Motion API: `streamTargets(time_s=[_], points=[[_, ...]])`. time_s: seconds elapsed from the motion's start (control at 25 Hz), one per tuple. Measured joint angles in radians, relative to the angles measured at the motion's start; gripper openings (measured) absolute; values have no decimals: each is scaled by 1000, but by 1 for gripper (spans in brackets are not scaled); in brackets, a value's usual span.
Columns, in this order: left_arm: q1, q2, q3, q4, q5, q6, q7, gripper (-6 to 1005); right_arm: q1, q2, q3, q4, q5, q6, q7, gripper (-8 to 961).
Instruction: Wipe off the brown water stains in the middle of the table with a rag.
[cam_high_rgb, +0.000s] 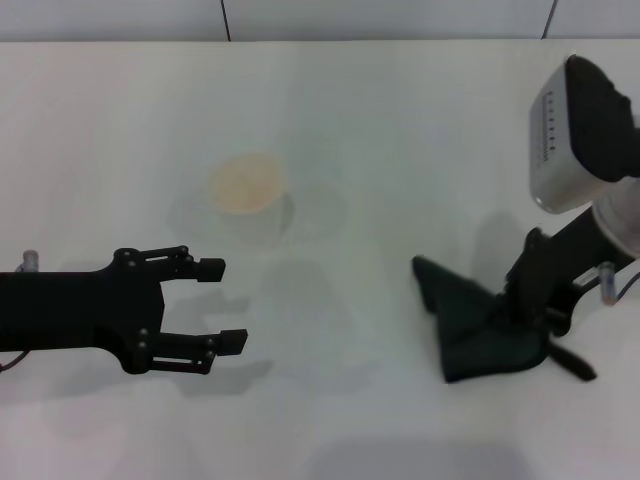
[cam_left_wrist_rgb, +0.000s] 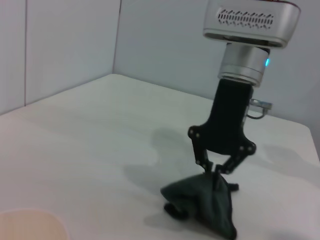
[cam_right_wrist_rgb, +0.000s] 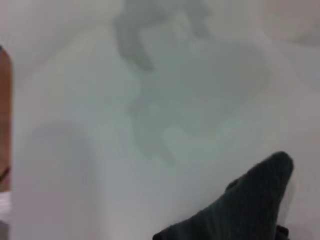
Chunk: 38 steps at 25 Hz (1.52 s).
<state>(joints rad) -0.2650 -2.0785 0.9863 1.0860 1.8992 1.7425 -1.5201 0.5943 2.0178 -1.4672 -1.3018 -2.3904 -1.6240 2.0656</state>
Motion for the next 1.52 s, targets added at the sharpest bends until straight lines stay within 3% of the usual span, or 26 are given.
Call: streamTargets(time_s=[0.32,0.56,0.72,0.84,0.96,1.0,1.08,1.2,1.28,1.52], points=[[-5,0,5,-2,-10,0,0,869,-8,4,-12,44,41,44,9,71],[-10,0,6,-2,-10,1,-2,869,-31,-2,-5,23,53,45,-1,252],[-10,0,4,-6,-10,2,-3,869,-35,-5,16,-8,77,31,-17,427],[-12,0,2,-11,-10,1,-3,869,-48,-5,83,-23,122,4,-89,516],[-21,0,0,-20,-10,-3,3,869,-57,-7,220,-11,227,-61,-193,584],[-22,0,0,-23,-12,-6,4,869,-57,-7,220,-11,227,-61,-193,584],[-23,0,-1,-26,-16,-13,8,869,-60,-9,383,51,358,-143,-326,584],[-23,0,-1,-31,-25,-22,20,869,-60,-11,442,90,414,-172,-388,584],[-23,0,-2,-38,-34,-27,32,869,-61,-13,549,202,483,-195,-519,584],[-24,0,-3,-61,-47,-48,60,869,-59,-11,611,370,535,-156,-671,584]])
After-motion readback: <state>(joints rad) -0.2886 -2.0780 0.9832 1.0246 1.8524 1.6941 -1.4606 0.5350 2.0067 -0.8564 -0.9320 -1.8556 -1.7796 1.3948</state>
